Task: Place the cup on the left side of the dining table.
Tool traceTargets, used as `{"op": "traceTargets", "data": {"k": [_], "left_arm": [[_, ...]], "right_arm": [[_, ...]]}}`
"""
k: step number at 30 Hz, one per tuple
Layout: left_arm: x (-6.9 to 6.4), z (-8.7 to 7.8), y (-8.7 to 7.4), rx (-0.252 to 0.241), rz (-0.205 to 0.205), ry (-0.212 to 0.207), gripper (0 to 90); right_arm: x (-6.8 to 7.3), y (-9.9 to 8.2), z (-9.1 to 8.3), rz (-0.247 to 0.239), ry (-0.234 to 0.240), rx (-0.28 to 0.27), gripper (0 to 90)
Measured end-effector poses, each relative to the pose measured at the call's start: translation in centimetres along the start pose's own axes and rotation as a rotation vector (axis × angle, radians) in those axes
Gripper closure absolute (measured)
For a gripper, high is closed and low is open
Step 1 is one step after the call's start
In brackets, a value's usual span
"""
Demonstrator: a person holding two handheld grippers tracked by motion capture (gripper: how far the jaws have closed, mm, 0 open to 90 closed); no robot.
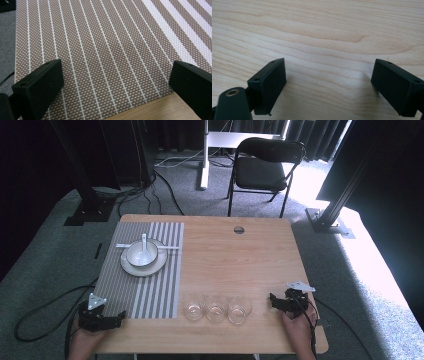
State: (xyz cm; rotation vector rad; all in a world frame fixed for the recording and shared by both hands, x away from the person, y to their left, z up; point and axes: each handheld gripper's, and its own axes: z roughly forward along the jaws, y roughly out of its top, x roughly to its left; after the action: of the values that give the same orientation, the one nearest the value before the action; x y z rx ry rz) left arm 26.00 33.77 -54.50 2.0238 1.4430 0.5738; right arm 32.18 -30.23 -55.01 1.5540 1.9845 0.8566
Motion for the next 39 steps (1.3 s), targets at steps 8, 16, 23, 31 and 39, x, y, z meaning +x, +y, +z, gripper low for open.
{"op": "traceTargets", "data": {"k": [8,16,23,31,39], "left_arm": [[0.37,-0.18,-0.10,0.008,0.036,-0.033,0.1],[0.56,-0.23,-0.13,0.016,0.065,-0.048,0.1],[0.64,-0.25,-0.18,0.014,0.072,-0.054,0.1],[0.59,-0.23,-0.01,0.027,0.068,-0.050,0.1],[0.53,-0.41,-0.18,0.014,0.081,-0.054,0.3]], "right_arm": [[0.01,-0.01,0.00,-0.001,0.001,0.000,11.9],[0.03,-0.01,-0.01,-0.002,0.002,0.000,12.0],[0.03,-0.01,-0.01,-0.002,0.002,0.001,12.0],[0.03,-0.01,-0.01,-0.002,0.002,0.001,12.0],[0.03,0.00,-0.01,-0.002,0.002,0.000,12.0]]}}
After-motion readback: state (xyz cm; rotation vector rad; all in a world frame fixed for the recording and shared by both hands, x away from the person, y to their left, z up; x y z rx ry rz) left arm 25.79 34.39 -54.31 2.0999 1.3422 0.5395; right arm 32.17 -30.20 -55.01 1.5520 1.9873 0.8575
